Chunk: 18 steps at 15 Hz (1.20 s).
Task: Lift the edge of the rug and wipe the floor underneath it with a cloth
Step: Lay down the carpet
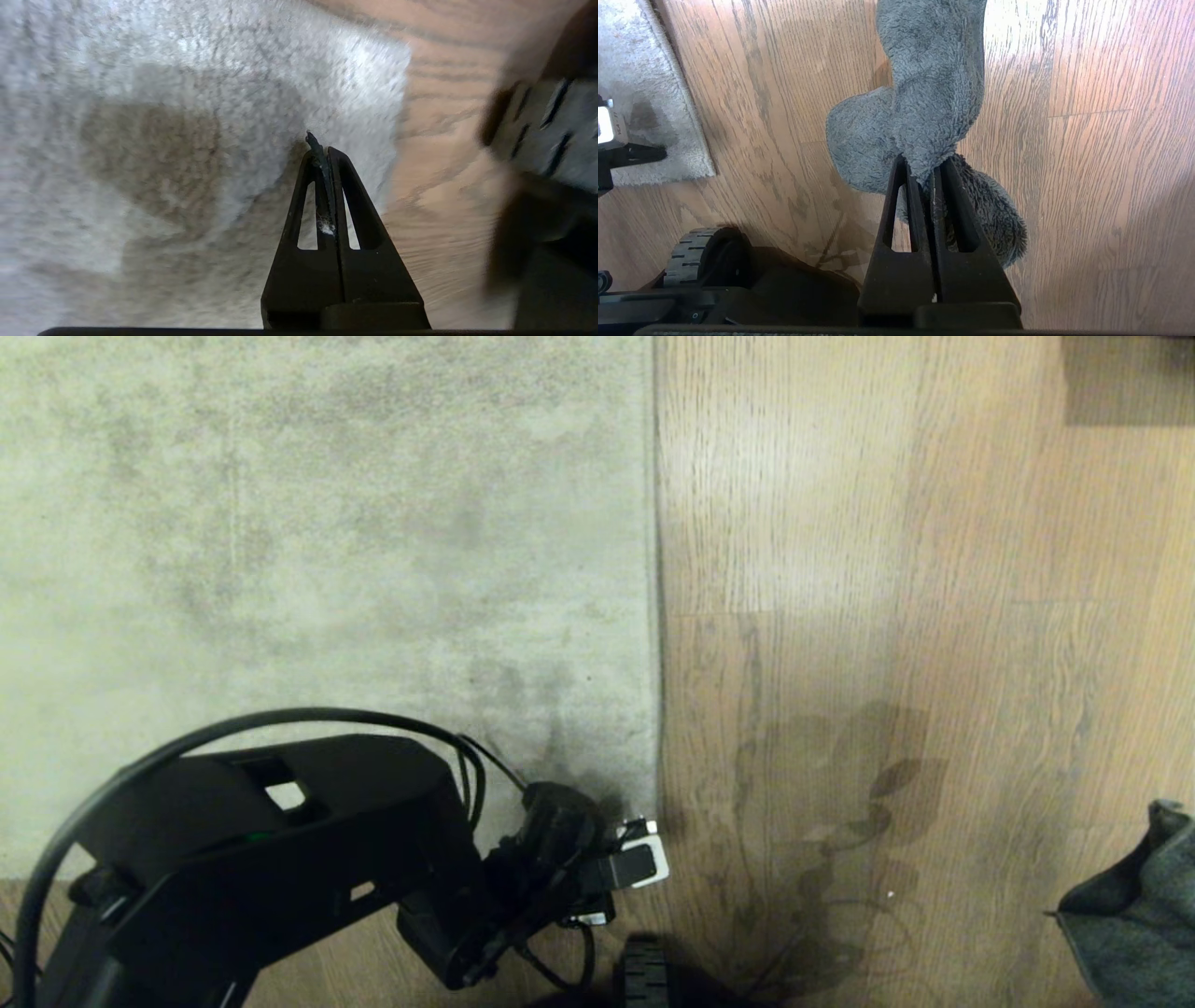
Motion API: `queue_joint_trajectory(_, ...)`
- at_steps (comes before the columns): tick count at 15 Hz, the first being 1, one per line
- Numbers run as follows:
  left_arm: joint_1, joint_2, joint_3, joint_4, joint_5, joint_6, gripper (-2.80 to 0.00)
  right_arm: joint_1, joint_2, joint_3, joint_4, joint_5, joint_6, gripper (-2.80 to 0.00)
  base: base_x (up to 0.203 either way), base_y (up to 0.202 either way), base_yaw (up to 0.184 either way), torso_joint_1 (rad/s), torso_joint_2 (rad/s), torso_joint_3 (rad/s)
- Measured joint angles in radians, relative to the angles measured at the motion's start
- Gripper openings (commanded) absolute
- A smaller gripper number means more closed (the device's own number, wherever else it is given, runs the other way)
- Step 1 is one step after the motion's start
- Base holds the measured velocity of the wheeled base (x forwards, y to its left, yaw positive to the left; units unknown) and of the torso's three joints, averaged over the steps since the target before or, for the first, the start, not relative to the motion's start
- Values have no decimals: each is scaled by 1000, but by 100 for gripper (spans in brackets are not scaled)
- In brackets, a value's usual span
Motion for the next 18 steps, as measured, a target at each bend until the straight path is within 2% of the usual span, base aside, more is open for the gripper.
queue_joint_trajectory(3, 42, -9, -5, 2, -29, 92, -280, 0, 0, 0, 0, 0, 0, -280, 0, 0, 0, 0, 0, 0)
queue_joint_trajectory(5, 58, -14, -5, 6, -54, 100, -280, 0, 0, 0, 0, 0, 0, -280, 0, 0, 0, 0, 0, 0)
queue_joint_trajectory(9, 81, -51, 17, 21, -54, 118, -280, 0, 0, 0, 0, 0, 0, -280, 0, 0, 0, 0, 0, 0)
queue_joint_trajectory(13, 129, -96, 38, 54, -71, 211, -280, 0, 0, 0, 0, 0, 0, -280, 0, 0, 0, 0, 0, 0)
queue_joint_trajectory(18, 174, -79, 35, 46, -138, 258, -280, 0, 0, 0, 0, 0, 0, -280, 0, 0, 0, 0, 0, 0)
